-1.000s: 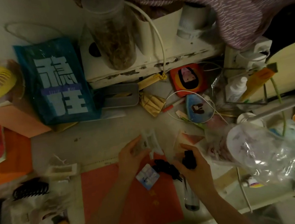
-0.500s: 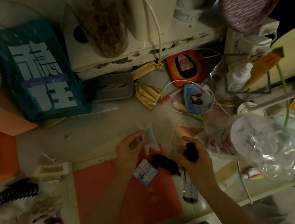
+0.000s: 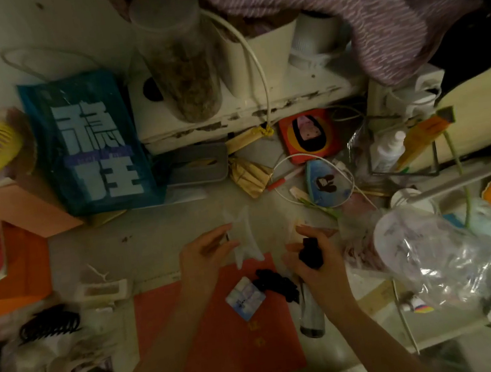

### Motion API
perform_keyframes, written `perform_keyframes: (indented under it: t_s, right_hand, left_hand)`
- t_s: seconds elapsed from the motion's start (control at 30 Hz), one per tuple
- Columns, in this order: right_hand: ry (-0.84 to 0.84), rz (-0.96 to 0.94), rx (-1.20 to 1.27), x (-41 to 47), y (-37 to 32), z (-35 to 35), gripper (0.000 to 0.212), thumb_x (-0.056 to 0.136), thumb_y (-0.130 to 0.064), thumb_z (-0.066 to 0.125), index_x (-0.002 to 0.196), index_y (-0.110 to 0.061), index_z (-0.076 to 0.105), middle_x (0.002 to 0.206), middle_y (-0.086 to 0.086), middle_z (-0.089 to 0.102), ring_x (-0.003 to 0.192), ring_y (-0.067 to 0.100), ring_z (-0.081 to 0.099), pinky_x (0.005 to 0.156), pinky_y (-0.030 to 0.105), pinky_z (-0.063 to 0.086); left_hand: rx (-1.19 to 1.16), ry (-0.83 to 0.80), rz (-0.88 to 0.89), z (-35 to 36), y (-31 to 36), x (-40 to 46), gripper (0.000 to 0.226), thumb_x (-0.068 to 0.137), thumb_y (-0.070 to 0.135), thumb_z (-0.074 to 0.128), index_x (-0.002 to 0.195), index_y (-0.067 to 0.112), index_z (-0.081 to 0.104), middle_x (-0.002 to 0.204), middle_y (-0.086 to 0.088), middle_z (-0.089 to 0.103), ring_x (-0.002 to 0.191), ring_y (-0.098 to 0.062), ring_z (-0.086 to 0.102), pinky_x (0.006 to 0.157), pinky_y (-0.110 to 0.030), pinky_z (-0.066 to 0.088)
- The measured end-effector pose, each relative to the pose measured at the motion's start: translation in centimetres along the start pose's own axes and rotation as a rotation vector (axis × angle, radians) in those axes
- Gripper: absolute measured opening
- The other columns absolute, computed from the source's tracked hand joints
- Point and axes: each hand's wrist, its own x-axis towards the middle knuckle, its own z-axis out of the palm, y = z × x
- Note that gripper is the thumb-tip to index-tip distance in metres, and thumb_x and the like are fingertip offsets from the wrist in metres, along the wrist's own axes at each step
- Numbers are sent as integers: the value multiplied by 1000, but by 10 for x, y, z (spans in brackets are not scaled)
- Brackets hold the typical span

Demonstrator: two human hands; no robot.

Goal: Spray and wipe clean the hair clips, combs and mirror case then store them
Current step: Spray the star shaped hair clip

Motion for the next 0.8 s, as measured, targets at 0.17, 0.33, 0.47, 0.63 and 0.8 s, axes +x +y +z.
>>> perform_keyframes:
  t_s: [0.17,0.33,0.47,0.63,0.8]
  right_hand:
    - [-59,-82,53,8,-43,7,42,80,-9,73,112,-29,55,100,-6,68,90,-1,66,76,18,55]
    - [-155,-119,117,13,-86,9,40,81,-15,73,116,-24,56,103,-2,68,89,7,68,64,30,59]
    - [-234,-148,129,15,-122,10,45,81,-14,73,122,-21,54,101,1,67,83,9,69,59,30,59]
    - [-301,-189,163,12,-160,12,44,78,-15,77,112,-36,57,95,-10,69,86,10,69,65,42,60]
    - [-366,-297,190,2,-198,12,45,77,-9,77,114,-29,60,96,-4,72,87,10,70,65,21,55]
  left_hand:
    - [-50,10,77,-8,44,-13,37,76,-10,70,105,14,70,91,1,72,80,-3,70,69,-9,51]
    - [34,22,180,-18,79,-23,33,75,1,73,106,14,72,91,6,74,85,-6,70,75,-13,54]
    - [35,51,229,-27,106,-30,33,74,4,74,98,25,72,87,13,74,86,-6,70,76,-15,54]
    - [43,59,359,-37,141,-39,35,69,10,75,99,29,71,92,15,73,88,-4,69,78,-15,53]
    - [121,101,521,-41,175,-46,44,74,-1,74,100,34,67,92,15,71,86,-2,69,77,-13,53]
